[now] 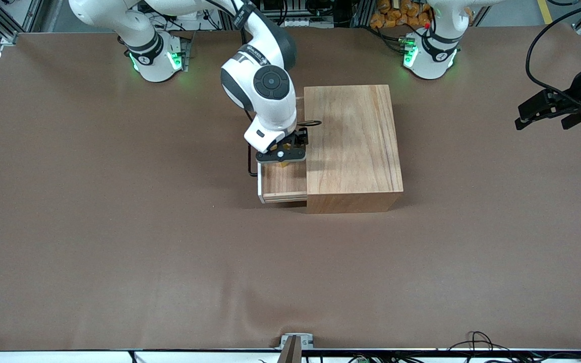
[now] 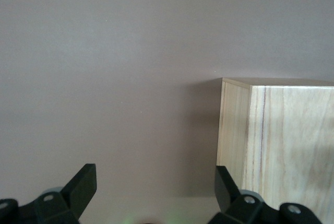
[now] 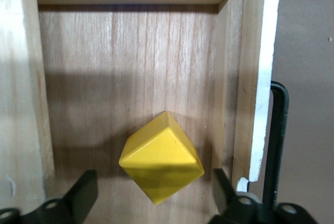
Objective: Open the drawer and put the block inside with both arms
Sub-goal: 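Lower the cube into the drawer and open the right gripper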
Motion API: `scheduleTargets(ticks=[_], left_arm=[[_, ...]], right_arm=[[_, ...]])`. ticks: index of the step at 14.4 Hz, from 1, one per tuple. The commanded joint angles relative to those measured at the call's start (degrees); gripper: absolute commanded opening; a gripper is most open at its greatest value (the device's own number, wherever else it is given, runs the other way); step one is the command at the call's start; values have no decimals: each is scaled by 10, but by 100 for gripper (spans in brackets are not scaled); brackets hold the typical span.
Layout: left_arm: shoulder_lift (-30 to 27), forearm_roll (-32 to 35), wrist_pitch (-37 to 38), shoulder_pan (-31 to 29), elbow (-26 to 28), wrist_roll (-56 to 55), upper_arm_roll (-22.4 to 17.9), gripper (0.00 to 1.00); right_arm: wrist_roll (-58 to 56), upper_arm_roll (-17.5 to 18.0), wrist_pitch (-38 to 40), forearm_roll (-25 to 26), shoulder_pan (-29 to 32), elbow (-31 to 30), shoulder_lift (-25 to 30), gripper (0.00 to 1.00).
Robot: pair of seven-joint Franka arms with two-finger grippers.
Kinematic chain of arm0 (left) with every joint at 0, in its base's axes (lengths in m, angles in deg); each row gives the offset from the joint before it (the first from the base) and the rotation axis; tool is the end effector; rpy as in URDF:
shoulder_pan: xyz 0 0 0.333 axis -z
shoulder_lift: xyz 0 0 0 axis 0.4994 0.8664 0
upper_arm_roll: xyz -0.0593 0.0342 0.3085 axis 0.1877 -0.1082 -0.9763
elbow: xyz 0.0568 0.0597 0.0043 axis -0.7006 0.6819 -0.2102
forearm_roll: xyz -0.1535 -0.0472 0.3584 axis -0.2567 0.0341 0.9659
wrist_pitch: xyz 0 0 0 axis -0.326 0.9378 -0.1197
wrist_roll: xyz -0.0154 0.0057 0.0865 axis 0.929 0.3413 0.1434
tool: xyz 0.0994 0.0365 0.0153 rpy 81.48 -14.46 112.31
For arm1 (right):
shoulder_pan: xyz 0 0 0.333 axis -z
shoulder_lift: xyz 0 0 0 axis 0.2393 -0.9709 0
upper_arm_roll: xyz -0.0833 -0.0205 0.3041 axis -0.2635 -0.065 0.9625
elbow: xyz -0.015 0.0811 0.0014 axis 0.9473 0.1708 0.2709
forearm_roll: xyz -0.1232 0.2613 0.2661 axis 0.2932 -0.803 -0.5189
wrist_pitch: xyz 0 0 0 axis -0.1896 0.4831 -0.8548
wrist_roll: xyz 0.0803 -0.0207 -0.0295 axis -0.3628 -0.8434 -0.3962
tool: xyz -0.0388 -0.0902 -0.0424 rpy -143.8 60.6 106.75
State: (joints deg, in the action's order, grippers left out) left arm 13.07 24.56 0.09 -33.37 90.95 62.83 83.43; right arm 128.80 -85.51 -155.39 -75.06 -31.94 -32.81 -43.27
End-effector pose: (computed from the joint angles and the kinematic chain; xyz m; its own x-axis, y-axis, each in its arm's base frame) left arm 0.5471 -0.0417 0.6513 0.9995 0.0253 -0.0182 0.0260 -0.9990 0.0377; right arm 0.4631 0.4968 0.3527 0.9954 0.0517 -0.0805 0.0498 -0.9984 -0.0262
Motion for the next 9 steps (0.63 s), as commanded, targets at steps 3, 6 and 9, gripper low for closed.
scheduleTargets(ticks=[3, 6, 9], left_arm=[[4, 3, 6, -4, -13, 9, 3, 100], [3, 4, 6, -4, -13, 9, 3, 100], [3, 6, 7, -4, -13, 17, 2, 100]], right_arm=[[10, -7, 7, 9, -5, 6, 4, 100], [4, -9, 24, 36, 2, 8, 20, 100], [-1, -9, 52, 39, 19, 11, 49, 100]])
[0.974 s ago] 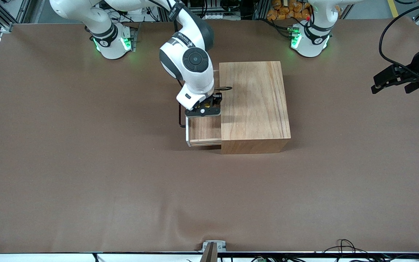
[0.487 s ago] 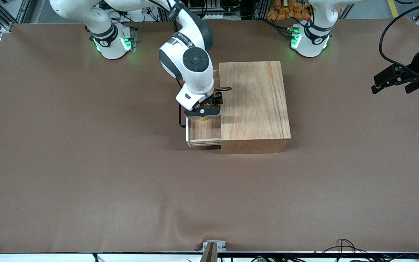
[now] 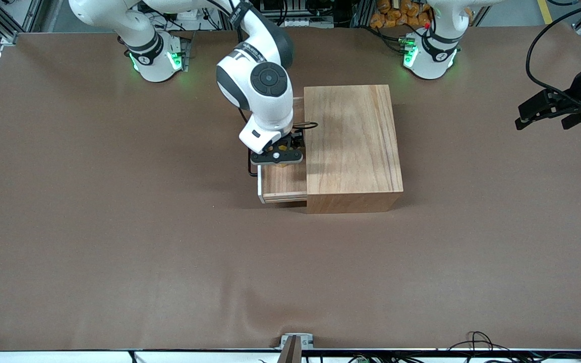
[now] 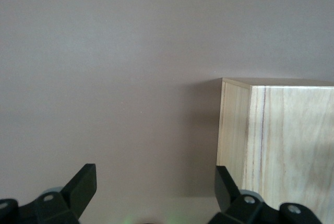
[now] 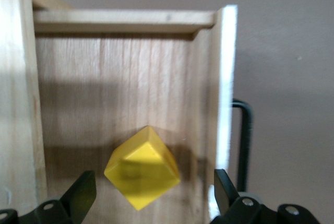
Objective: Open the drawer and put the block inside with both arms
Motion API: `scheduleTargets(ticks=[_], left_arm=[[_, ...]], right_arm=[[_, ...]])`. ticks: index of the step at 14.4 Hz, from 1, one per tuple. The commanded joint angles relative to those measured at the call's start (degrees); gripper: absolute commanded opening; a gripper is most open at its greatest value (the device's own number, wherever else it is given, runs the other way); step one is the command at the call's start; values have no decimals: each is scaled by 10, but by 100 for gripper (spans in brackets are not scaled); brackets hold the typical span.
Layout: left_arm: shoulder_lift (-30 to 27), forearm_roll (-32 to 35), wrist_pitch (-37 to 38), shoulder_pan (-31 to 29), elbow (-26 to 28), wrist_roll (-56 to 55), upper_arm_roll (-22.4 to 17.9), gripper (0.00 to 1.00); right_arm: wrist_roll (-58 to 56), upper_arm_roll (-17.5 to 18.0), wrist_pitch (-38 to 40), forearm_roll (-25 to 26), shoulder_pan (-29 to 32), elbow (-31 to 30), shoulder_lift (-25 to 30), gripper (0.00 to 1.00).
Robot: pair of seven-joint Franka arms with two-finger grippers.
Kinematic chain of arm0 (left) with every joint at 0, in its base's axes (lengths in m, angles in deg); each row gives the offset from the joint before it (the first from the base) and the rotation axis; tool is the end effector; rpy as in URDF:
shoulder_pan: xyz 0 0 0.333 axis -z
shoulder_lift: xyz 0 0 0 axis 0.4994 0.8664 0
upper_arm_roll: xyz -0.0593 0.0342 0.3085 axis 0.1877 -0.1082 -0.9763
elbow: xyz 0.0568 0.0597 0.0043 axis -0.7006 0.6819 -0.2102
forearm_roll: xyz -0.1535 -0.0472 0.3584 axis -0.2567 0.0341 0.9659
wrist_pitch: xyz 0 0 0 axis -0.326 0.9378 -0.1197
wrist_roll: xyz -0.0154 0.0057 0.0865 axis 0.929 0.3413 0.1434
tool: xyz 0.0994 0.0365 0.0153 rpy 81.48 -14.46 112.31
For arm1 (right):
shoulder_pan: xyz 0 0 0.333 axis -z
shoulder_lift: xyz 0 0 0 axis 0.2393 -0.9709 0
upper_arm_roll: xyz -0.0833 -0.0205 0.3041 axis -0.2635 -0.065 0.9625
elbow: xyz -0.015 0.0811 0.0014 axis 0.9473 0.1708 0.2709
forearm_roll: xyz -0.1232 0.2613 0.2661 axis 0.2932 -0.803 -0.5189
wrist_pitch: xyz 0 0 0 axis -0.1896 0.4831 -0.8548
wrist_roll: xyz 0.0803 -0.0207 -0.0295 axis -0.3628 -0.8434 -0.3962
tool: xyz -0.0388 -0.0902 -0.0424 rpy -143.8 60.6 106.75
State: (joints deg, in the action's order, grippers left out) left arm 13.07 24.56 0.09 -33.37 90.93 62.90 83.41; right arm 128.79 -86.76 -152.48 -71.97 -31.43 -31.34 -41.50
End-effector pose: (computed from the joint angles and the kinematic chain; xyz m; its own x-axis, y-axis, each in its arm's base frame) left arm 0.5471 -0.0416 0.6514 0.9995 0.0244 -0.0178 0.0251 -0.9990 0.0377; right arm 0.4780 0.4807 0.3811 0.9981 0.0482 -0.0376 0.0486 -0.9988 0.0114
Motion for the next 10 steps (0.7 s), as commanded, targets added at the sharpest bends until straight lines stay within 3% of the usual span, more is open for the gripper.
scheduleTargets(ticks=[1, 4, 10], left_arm=[[3, 6, 7, -4, -12, 20, 2, 100], [4, 35, 8, -2, -12, 21, 4, 100], [3, 37, 8, -4, -12, 26, 6, 100]], right_arm=[[-1, 3, 33, 8, 18, -4, 41, 100], [-33, 3, 83, 7, 61, -5, 75, 100], [-222, 4, 135, -4, 192, -5, 131, 100]])
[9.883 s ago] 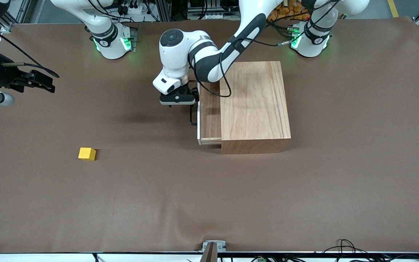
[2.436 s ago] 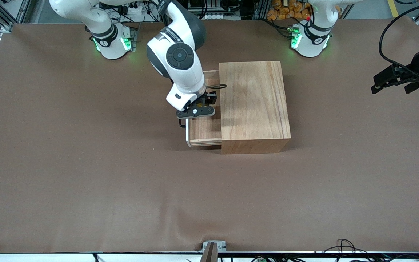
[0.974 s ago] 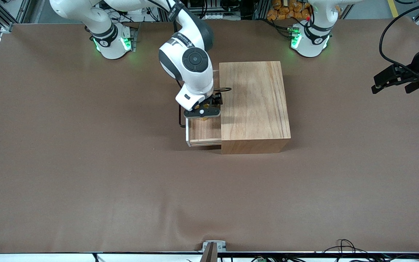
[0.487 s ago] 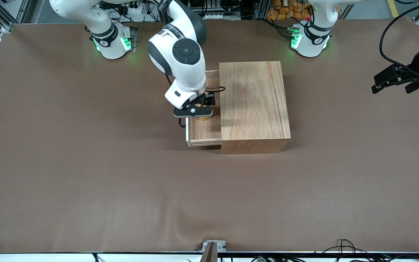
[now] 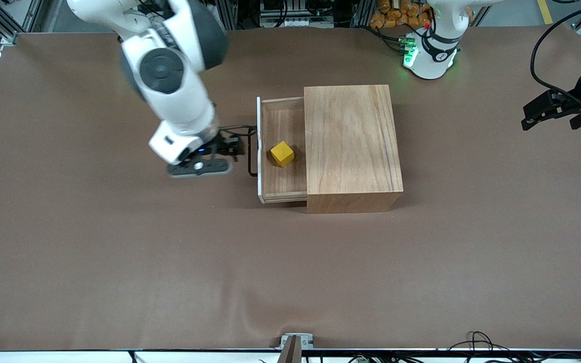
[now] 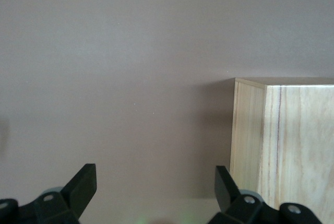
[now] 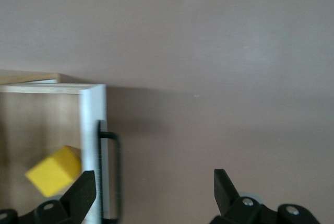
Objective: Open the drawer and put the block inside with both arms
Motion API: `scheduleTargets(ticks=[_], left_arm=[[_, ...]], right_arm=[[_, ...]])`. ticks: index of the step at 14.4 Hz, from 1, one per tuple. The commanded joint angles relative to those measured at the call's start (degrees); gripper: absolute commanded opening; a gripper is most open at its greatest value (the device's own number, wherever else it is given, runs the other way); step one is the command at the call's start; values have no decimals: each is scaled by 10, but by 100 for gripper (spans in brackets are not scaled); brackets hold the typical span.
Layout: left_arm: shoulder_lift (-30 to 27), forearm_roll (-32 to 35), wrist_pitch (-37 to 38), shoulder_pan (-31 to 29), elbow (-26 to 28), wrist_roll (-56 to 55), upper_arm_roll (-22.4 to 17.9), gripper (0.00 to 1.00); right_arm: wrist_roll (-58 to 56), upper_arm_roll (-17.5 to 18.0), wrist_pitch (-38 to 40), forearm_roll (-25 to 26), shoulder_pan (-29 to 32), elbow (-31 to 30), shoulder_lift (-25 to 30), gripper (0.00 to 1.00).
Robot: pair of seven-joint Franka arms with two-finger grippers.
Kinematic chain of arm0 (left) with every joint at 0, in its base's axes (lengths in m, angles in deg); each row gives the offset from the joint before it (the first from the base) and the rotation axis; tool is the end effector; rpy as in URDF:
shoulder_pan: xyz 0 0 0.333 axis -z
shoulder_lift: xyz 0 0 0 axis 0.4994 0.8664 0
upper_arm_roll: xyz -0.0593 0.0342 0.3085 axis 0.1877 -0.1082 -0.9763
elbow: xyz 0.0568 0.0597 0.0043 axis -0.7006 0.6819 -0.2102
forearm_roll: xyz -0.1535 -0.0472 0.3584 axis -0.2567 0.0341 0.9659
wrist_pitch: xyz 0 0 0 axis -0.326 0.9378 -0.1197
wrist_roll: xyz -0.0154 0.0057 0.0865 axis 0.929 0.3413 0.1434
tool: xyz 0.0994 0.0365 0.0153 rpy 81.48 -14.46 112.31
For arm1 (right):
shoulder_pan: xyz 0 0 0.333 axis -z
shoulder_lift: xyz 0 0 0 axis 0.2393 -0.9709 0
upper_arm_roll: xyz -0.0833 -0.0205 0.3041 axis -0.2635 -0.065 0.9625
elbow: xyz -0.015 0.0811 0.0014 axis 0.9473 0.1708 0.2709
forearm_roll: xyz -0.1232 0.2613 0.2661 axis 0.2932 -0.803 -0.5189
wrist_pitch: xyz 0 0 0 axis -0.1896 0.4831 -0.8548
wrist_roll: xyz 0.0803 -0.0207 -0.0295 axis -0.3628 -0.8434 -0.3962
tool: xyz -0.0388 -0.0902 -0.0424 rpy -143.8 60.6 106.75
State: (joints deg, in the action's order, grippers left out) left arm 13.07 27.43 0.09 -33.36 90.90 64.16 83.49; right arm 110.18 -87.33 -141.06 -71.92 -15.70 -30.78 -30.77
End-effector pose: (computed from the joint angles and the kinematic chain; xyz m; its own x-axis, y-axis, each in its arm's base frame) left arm 0.5474 -0.0367 0.6516 0.9999 0.0054 -0.0128 0.0053 -0.9999 -0.0116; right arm 0.5582 0.3089 0.4925 0.9949 0.0925 -0.0408 0.0926 -0.9957 0.0009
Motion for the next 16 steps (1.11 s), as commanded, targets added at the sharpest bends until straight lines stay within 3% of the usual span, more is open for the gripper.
scheduleTargets(ticks=[1, 7, 16], left_arm=[[3, 6, 9, -4, -12, 13, 6, 100], [3, 3, 8, -2, -12, 13, 6, 100], [3, 3, 9, -1, -11, 13, 7, 100]], right_arm=[[-45, 10, 29, -5, 51, -12, 34, 100], [-242, 10, 96, -4, 183, -11, 88, 100], [-252, 6, 155, 5, 268, -19, 180, 100]])
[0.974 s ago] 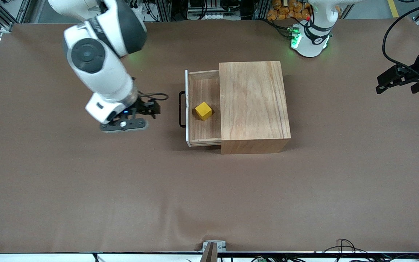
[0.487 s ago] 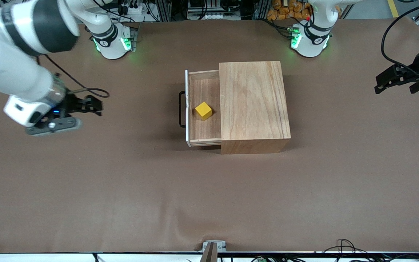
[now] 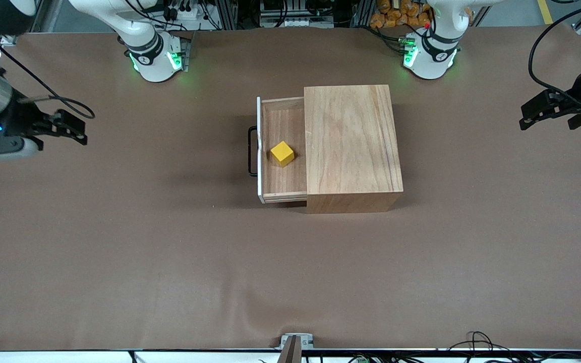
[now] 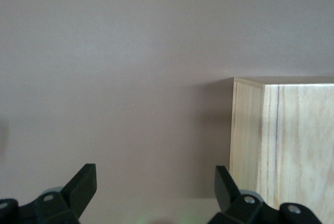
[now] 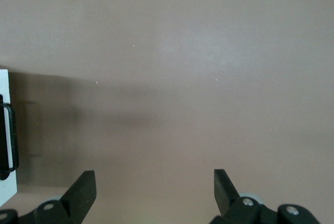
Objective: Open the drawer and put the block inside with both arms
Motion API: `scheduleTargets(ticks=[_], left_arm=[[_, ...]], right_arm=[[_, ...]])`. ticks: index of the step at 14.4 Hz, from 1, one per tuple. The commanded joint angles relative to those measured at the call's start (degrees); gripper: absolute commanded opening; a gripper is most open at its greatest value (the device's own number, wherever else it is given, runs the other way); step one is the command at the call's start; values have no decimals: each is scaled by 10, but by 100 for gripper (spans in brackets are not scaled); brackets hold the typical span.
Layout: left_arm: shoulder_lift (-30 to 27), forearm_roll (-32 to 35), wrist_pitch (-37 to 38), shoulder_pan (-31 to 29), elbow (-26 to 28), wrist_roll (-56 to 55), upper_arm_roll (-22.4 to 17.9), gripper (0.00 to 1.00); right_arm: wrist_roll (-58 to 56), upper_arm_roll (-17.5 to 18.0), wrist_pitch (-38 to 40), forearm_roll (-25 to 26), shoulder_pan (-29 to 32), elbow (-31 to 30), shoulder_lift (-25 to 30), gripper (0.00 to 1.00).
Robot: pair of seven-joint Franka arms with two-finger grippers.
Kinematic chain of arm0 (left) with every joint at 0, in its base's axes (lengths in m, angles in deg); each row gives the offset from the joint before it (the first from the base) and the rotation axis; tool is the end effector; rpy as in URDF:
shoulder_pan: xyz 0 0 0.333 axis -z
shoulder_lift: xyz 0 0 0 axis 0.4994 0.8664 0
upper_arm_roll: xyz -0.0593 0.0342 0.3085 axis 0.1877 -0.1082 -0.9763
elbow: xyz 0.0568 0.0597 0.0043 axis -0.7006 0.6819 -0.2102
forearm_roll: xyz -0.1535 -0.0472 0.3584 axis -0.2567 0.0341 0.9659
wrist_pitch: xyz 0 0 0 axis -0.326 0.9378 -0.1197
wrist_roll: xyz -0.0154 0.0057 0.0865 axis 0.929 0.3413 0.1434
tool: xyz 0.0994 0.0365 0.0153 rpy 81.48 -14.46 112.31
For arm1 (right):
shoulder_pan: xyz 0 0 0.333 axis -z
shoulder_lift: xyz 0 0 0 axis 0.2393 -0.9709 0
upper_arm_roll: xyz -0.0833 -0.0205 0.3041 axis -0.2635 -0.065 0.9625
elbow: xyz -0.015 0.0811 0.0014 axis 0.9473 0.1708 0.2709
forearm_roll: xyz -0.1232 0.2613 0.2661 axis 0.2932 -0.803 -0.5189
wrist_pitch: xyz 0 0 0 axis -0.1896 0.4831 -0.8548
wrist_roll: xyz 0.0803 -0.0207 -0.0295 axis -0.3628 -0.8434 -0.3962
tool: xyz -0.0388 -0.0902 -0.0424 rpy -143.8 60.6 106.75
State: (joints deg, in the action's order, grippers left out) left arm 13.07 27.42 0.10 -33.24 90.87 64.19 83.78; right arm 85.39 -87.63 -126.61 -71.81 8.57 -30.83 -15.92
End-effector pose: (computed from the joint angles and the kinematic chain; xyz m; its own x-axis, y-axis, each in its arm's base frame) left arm 0.5471 -0.0406 0.6518 0.9999 -0.0023 -0.0124 -0.0024 -0.9999 -0.0114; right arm 0.5495 0.0419 0.6257 0.9944 0.1011 -0.0313 0.1006 -0.9948 -0.0184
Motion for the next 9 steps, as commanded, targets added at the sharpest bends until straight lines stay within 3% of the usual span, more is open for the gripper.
scheduleTargets(ticks=[1, 9], left_arm=[[3, 3, 10, -3, -11, 13, 3, 100], [3, 2, 11, -3, -11, 13, 4, 100]], right_arm=[[-6, 13, 15, 4, 45, -16, 32, 100], [-2, 30, 80, 4, 82, 26, 32, 100]])
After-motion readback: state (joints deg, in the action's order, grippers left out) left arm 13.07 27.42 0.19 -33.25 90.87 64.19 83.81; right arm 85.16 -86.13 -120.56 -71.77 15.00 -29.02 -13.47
